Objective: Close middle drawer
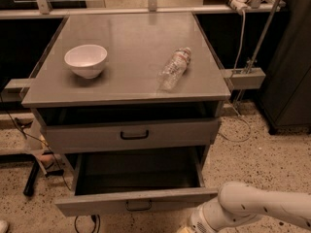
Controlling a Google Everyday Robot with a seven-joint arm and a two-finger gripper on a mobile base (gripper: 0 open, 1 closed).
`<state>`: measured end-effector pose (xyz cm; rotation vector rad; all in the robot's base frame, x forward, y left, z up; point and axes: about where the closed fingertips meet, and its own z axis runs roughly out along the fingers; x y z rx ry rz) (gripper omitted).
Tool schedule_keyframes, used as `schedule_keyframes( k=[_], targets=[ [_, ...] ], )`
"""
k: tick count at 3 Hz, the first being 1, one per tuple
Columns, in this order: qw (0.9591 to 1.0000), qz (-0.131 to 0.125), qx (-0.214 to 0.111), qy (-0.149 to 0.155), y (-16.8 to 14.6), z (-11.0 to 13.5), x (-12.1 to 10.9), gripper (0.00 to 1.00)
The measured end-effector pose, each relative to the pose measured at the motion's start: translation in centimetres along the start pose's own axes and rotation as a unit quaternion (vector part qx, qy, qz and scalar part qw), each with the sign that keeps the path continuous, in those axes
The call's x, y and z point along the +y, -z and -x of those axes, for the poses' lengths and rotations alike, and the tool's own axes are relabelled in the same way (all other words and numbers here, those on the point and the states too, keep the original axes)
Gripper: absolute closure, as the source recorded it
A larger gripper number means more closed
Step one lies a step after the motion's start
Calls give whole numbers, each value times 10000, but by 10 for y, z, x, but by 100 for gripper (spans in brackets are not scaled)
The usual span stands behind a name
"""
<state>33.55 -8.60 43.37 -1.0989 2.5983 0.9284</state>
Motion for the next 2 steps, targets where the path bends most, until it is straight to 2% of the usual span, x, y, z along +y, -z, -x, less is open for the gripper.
schedule_keyframes(
  k=[2],
  targets=[
    [10000, -1, -1, 2, 0, 0, 0, 89]
  ],
)
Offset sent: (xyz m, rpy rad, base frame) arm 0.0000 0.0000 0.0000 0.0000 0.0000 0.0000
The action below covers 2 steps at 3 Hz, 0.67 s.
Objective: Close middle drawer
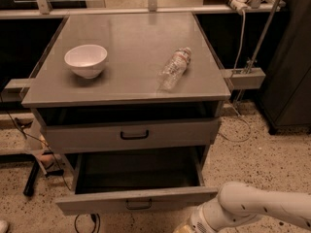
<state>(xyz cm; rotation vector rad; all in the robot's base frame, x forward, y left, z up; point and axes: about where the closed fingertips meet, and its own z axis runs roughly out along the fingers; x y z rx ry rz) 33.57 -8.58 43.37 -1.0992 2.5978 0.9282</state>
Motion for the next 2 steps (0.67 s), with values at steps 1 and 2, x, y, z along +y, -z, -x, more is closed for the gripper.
schedule_keyframes(
  k=[1, 2],
  targets=[
    [9999, -62, -79, 134, -5, 11, -3, 100],
    [9989, -197, -265, 336, -6, 35, -13, 100]
  ],
)
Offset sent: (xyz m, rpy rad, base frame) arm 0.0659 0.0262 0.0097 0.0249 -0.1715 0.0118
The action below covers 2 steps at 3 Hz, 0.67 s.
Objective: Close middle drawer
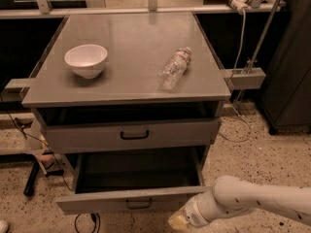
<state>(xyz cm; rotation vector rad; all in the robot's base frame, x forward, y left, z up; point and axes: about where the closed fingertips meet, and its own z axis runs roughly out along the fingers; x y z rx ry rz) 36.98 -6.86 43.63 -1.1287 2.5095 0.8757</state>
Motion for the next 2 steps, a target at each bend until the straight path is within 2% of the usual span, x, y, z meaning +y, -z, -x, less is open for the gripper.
schedule_keyframes(
  k=[2],
  targets=[
    [9995, -191, -73, 242, -6, 34, -28, 100]
  ],
)
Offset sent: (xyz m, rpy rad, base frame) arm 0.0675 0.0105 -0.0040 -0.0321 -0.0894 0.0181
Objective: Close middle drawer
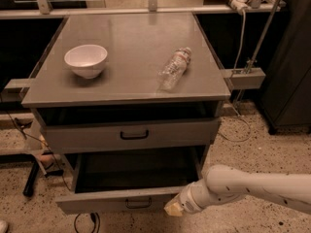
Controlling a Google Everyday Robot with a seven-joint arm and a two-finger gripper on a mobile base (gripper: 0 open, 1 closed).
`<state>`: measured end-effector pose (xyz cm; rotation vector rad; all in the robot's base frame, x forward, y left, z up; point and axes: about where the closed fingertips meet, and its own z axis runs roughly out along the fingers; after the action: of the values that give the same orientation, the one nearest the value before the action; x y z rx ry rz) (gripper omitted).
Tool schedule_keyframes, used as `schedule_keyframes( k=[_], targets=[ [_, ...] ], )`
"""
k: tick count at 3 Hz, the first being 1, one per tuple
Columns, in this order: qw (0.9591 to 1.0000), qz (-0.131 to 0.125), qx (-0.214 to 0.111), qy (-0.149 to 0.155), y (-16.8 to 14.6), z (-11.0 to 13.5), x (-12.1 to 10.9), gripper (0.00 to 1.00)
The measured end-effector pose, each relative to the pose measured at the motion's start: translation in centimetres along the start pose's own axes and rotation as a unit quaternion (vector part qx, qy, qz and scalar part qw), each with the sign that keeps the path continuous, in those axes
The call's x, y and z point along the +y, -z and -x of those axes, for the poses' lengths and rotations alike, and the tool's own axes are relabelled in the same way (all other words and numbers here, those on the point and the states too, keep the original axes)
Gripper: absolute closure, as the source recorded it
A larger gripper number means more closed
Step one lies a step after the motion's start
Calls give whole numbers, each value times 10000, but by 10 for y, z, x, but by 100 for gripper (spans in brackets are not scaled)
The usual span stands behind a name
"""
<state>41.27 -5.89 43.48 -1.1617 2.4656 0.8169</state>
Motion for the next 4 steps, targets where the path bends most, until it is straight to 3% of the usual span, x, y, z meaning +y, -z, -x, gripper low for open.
schedule_keyframes(
  k=[1, 4],
  targets=[
    [9999, -140, 65, 39, -4, 9, -18, 100],
    [9999, -138, 69, 42, -5, 9, -18, 36]
  ],
)
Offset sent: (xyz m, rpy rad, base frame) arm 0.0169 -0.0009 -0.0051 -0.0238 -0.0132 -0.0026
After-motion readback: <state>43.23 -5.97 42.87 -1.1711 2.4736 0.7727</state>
